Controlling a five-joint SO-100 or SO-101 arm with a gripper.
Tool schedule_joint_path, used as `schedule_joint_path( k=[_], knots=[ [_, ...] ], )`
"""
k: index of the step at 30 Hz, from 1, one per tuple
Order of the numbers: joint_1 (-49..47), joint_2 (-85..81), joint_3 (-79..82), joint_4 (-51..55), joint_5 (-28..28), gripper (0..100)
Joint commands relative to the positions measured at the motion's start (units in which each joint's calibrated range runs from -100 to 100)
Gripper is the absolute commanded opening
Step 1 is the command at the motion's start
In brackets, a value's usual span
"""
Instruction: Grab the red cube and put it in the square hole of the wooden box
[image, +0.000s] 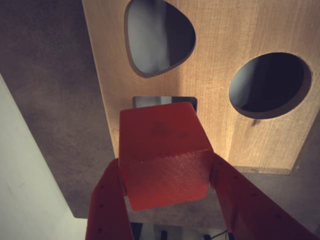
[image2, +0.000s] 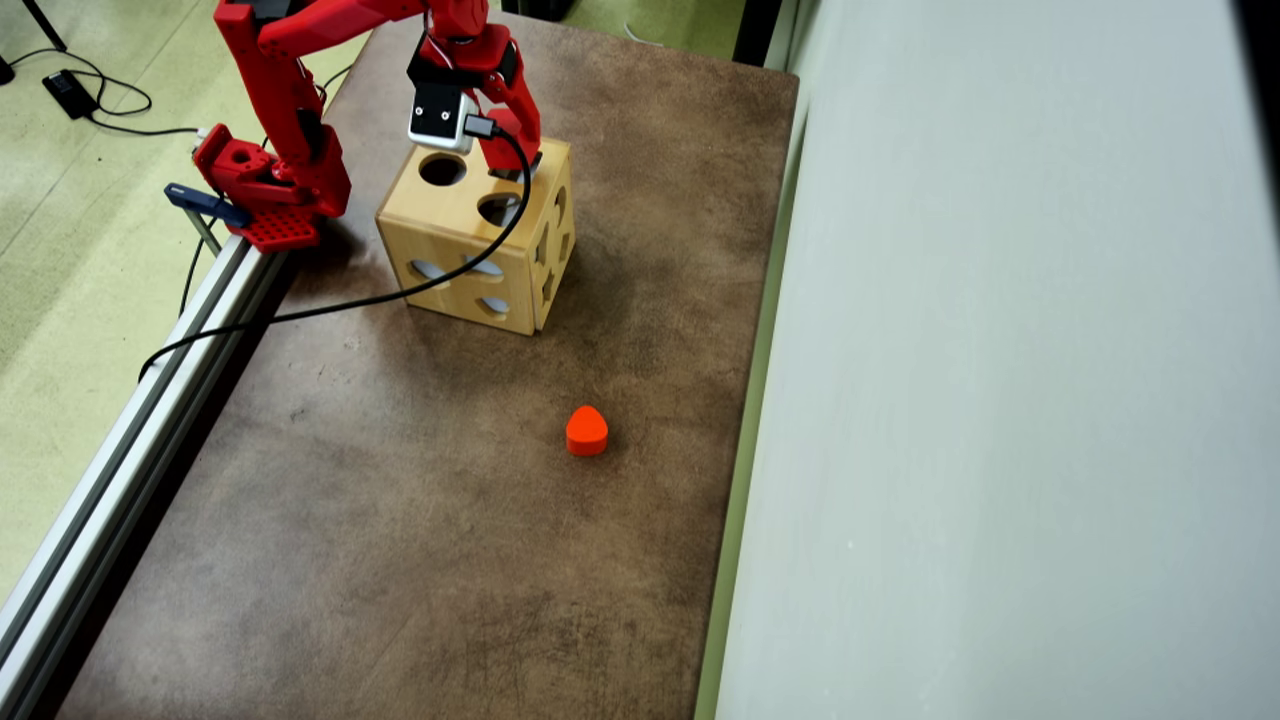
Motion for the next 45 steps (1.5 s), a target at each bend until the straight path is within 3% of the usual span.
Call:
schedule_joint_path(
  k=[1,45],
  knots=[
    [-0.3,-0.4,-2.1,0.3,-0.1,2],
    [-3.7,2.0,2.2,-0.4,-3.1,2]
  ],
)
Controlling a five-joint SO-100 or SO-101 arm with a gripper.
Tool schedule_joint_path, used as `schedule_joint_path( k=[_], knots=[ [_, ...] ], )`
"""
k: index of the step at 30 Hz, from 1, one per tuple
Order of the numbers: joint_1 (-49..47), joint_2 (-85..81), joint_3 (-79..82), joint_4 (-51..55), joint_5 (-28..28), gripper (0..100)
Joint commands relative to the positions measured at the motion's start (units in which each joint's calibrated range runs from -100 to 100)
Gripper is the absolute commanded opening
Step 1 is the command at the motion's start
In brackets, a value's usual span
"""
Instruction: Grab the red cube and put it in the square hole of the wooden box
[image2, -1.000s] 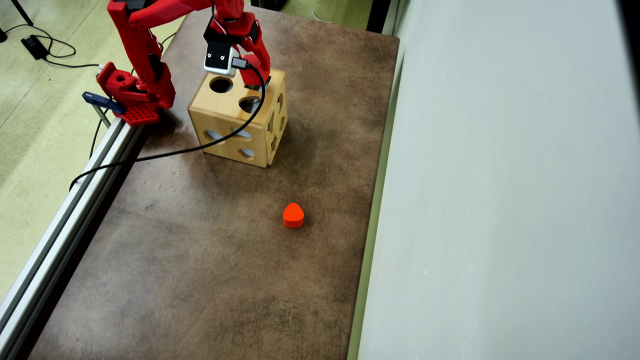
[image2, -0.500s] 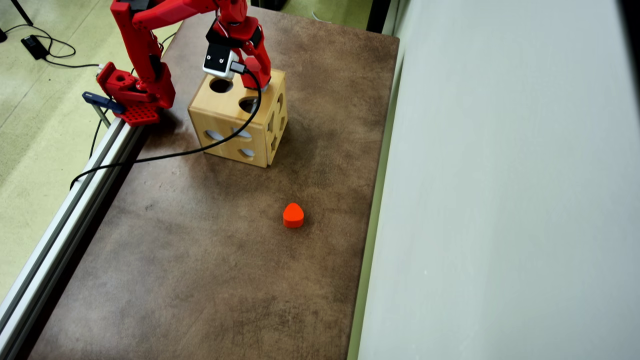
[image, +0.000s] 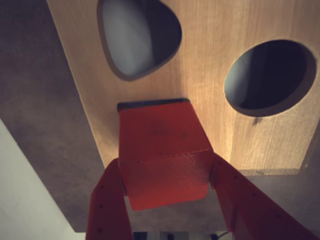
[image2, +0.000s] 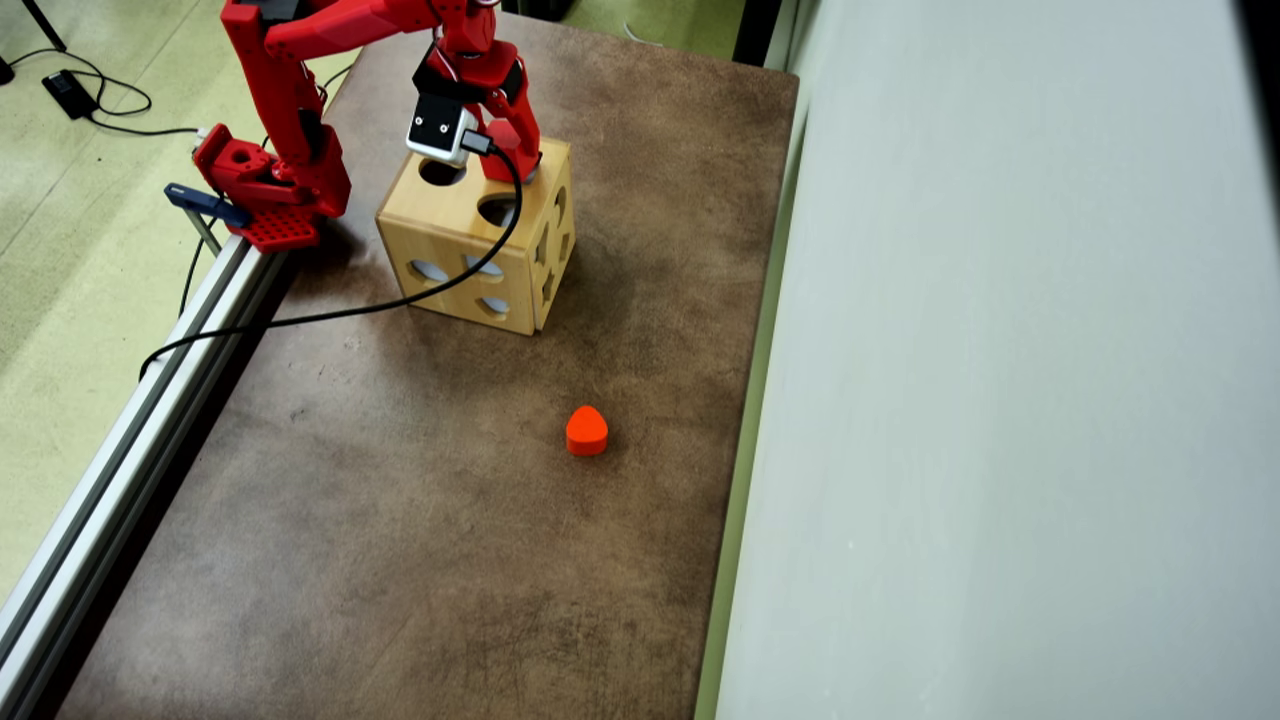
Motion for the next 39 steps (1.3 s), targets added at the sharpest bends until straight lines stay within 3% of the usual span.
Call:
schedule_joint_path(
  k=[1,15,25,34,39],
  knots=[
    [-2.3,0.2,-0.9,0.2,-0.1,2],
    [-2.3,2.3,-0.9,0.3,-0.2,3],
    [-2.4,1.2,-0.1,1.1,-1.4,30],
    [-2.5,0.1,-0.3,1.1,-1.4,30],
    [-2.6,-14.7,-0.6,1.1,-0.9,30]
  ],
)
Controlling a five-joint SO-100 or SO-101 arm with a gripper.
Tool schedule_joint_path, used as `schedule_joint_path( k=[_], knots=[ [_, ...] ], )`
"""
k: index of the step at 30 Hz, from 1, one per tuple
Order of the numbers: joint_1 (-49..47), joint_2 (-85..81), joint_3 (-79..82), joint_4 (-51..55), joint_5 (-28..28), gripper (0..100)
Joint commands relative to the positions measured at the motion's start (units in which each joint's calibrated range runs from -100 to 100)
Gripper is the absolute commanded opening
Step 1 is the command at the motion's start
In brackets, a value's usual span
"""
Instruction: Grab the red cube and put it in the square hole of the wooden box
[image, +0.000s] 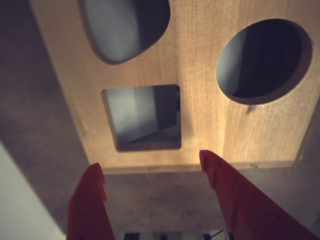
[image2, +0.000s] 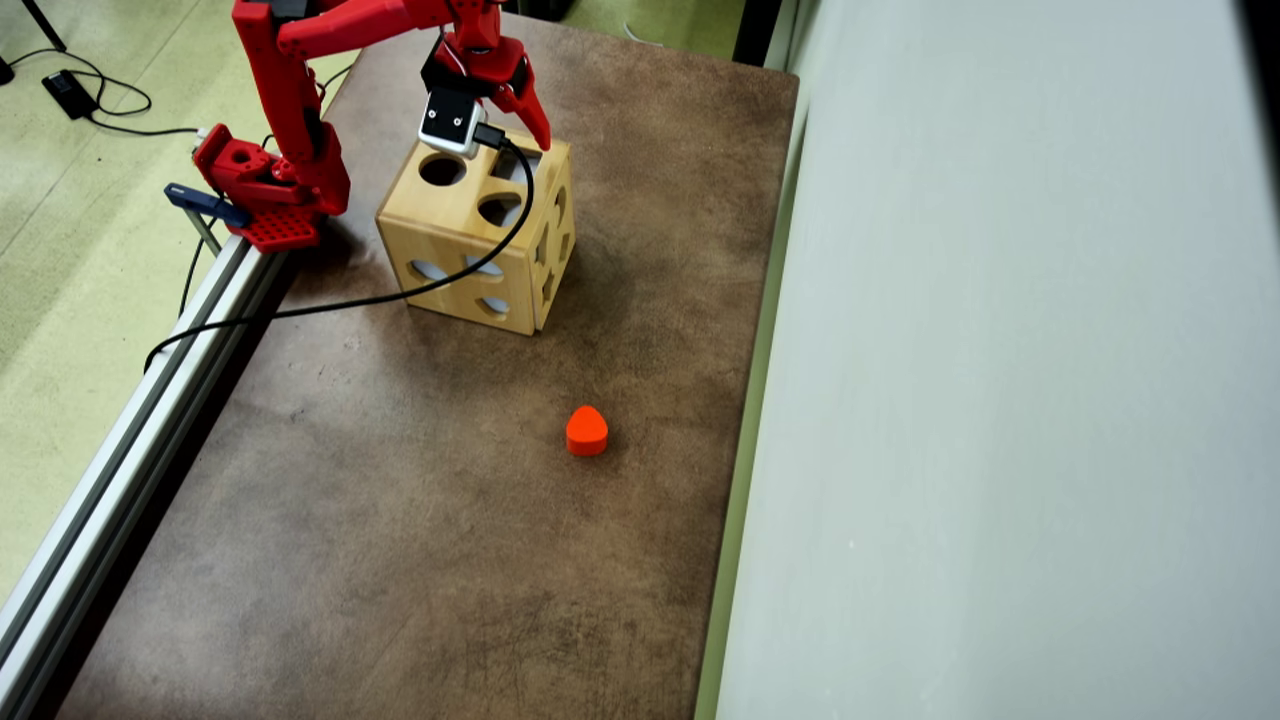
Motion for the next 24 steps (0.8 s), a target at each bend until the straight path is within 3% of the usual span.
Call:
schedule_joint_path(
  k=[1,11,24],
  knots=[
    [-0.4,-17.8,-0.5,-0.2,0.4,30],
    [-0.4,-63.6,-0.1,-0.1,0.5,30],
    [0.3,-72.1,-0.1,-0.1,0.5,30]
  ],
)
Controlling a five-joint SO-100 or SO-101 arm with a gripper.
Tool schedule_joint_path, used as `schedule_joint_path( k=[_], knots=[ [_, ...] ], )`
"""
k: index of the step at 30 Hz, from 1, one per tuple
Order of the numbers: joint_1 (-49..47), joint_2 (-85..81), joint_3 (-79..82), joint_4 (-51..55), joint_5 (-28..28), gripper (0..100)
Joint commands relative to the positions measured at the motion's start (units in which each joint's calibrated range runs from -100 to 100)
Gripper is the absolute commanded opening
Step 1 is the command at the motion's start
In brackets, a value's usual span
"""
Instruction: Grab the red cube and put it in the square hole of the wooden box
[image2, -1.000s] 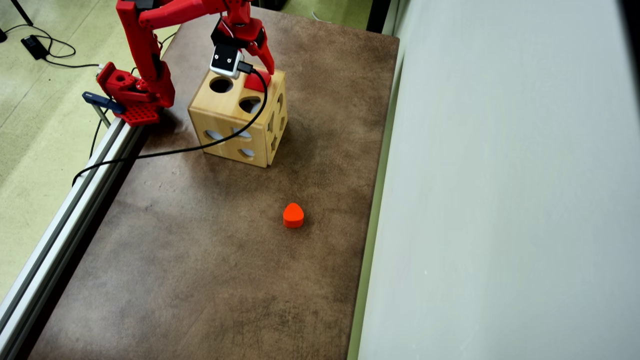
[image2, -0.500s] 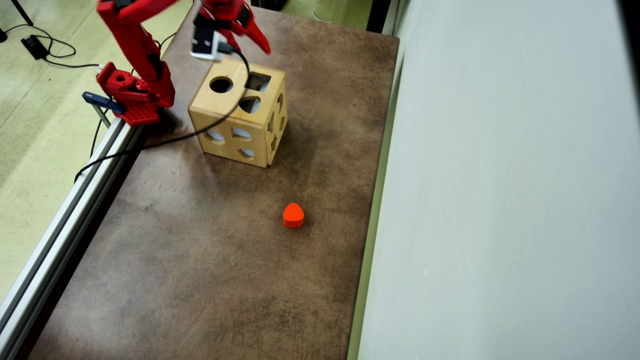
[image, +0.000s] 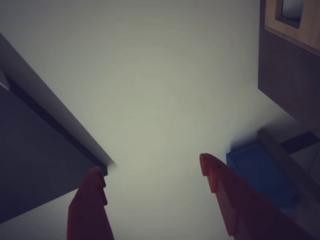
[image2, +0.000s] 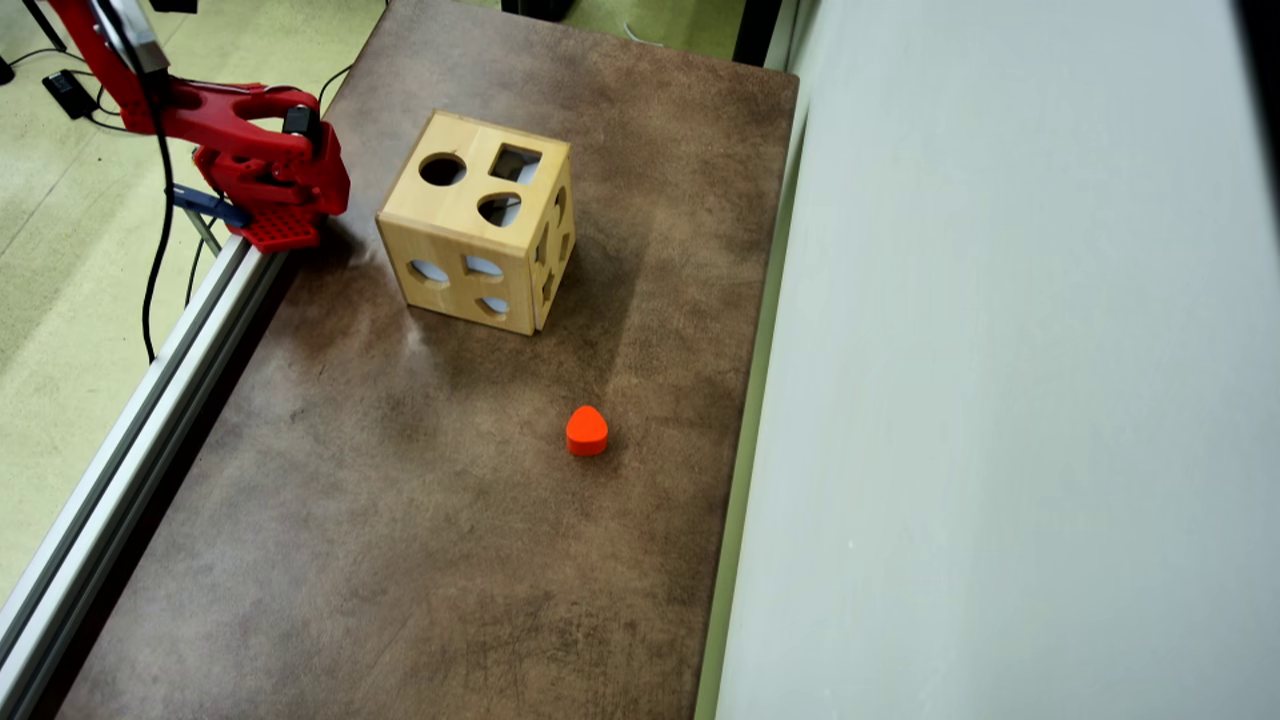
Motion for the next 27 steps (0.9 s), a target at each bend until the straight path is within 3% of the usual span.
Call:
schedule_joint_path(
  k=[1,8,19,27],
  knots=[
    [0.3,-0.5,-0.3,-0.1,0.4,30],
    [2.1,-4.7,-0.3,-0.1,0.4,30],
    [23.3,-13.9,-0.3,-0.1,0.4,30],
    [23.1,-16.2,4.0,-0.1,0.4,30]
  ],
)
